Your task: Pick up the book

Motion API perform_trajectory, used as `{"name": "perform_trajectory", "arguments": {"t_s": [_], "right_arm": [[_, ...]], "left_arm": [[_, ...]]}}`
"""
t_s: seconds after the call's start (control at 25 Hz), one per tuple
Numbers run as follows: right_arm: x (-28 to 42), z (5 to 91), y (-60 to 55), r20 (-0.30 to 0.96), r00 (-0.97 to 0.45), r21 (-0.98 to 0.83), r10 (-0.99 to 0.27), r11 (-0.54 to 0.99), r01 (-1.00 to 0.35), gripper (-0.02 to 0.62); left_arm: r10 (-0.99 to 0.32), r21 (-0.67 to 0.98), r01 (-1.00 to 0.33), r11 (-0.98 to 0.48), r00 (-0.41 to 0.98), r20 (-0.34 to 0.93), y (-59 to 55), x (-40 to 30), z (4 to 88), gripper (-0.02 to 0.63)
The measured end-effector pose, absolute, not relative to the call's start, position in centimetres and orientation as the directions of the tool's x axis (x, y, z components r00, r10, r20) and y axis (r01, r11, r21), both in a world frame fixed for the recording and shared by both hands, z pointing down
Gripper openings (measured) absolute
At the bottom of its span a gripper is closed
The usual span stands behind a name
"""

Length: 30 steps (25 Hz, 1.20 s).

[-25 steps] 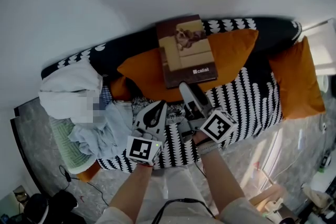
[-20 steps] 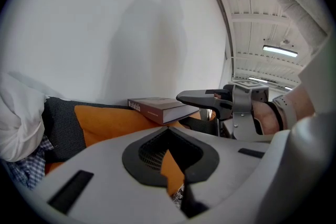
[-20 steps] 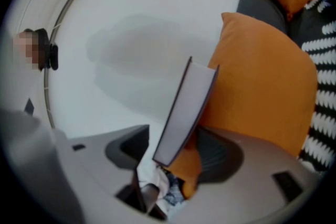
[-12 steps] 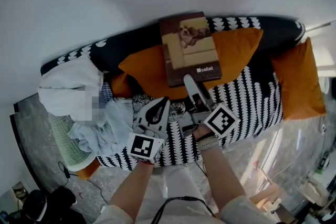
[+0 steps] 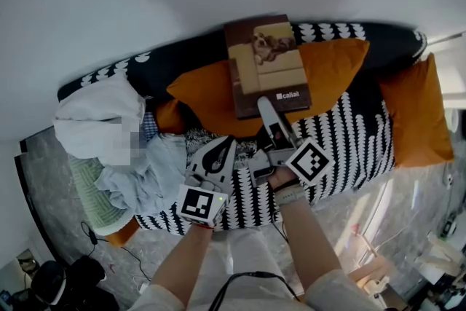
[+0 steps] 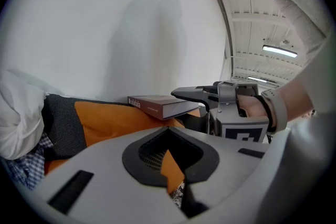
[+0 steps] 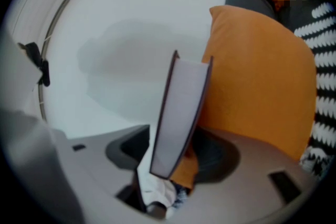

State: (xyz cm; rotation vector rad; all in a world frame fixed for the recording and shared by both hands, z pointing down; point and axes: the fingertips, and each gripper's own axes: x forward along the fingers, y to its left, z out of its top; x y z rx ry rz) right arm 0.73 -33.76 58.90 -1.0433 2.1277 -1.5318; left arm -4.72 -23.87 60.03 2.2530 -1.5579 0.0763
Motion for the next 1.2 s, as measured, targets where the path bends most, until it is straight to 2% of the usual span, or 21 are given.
{"name": "perform_trajectory", "arguments": {"t_s": [0.28,0.44,1.2], "right_arm": [[1.2,59.5,-34.2,0.157,-0.656,-0.934,-0.739,0.104,-0.341,0.253],[1.5,59.8,-34.2,0.176,-0.636,-0.940,-0.752,0.063,-0.334,0.207],[2.5,59.5,-33.3,0.166,-0.611,-0.962,-0.774,0.010,-0.274,0.176]], "left_arm": [[-0.886,0.303,-0.909,-0.287,0.372,0.277,-23.7,-4.5,60.2,0.023],[-0.887,0.303,-0.909,-0.285,0.370,0.277,-23.4,-4.5,60.2,0.022],[-0.885,0.272,-0.910,-0.313,0.384,0.265,-22.5,-4.7,59.9,0.023]]}}
